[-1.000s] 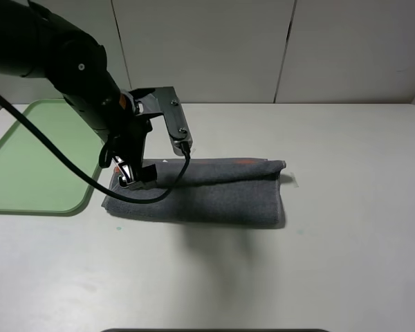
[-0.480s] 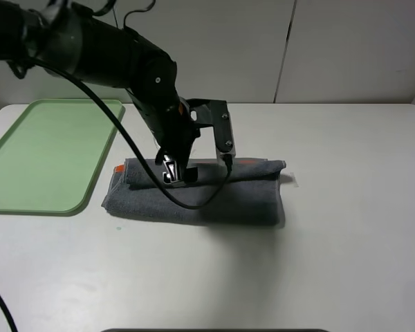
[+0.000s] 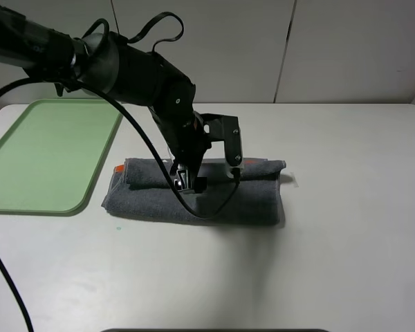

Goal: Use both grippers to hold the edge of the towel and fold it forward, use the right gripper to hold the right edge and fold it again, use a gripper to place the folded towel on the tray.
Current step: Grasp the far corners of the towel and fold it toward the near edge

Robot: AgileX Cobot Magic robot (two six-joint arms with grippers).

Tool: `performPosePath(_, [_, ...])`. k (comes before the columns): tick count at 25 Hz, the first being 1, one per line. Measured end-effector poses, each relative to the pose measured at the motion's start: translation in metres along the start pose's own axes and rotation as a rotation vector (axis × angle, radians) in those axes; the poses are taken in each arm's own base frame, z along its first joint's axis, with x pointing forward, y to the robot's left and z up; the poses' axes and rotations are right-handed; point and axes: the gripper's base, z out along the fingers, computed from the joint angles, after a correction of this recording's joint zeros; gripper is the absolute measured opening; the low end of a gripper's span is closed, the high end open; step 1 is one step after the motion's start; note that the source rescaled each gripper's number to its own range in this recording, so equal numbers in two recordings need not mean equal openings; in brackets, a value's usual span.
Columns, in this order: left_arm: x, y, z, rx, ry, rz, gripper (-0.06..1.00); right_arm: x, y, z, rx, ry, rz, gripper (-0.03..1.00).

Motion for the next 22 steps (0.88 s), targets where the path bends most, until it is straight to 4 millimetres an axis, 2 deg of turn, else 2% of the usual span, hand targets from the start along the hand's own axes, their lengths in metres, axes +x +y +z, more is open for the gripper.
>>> performPosePath(3, [0.000,0.002,0.001,-0.024,-0.001,0.014,1.00,0.000,0.000,0.000,0.000,0.000,0.000,1.00])
performPosePath(16, [0.000,-0.001,0.027,-0.034,0.003,0.026,1.00,0.000,0.000,0.000,-0.001,0.000,0.001,1.00])
performPosePath(22, [-0.002,0.001,0.027,-0.047,-0.009,0.028,1.00,0.000,0.000,0.000,-0.001,0.000,0.001,1.00])
